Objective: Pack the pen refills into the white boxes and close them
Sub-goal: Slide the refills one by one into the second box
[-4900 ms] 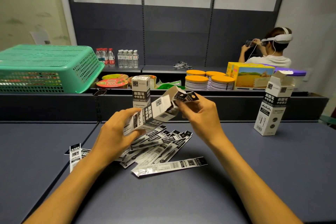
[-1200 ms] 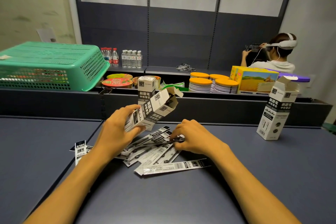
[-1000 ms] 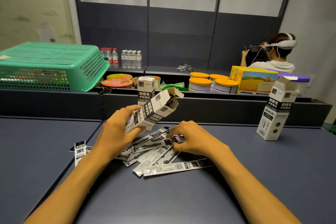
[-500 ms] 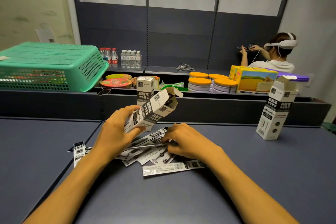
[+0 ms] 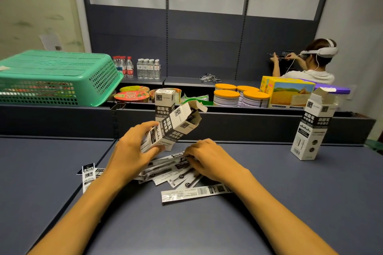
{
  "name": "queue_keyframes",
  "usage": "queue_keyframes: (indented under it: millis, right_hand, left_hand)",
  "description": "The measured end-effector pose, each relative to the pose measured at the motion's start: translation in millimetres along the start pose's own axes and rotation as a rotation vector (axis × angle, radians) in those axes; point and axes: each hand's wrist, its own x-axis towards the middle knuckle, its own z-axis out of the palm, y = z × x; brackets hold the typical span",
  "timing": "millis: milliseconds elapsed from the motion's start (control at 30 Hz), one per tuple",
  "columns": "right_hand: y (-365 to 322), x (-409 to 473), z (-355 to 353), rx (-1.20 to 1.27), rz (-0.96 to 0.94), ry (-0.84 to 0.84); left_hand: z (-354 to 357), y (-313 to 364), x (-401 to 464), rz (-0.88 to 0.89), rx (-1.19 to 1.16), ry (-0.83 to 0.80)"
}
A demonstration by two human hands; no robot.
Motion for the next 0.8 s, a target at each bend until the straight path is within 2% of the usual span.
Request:
queue_keyframes:
  millis: [200,433,800]
  right_hand:
    - [13.1,-8.5,-24.9,0.072,0.089,0.053]
    - [17.9,-12.9,-23.4,0.16,0.171,-0.156]
    - [19.8,-13.0,-21.2,0.235,0.246,-0.254]
  left_hand:
    - [0.4,-1.3,0.8,0.0,-0.015,0.004]
    - [1.2,-2.1,0.9,0.004,-0.014,0.0]
    - [0.7,-0.5,0.9,0.004,-0.007,0.002]
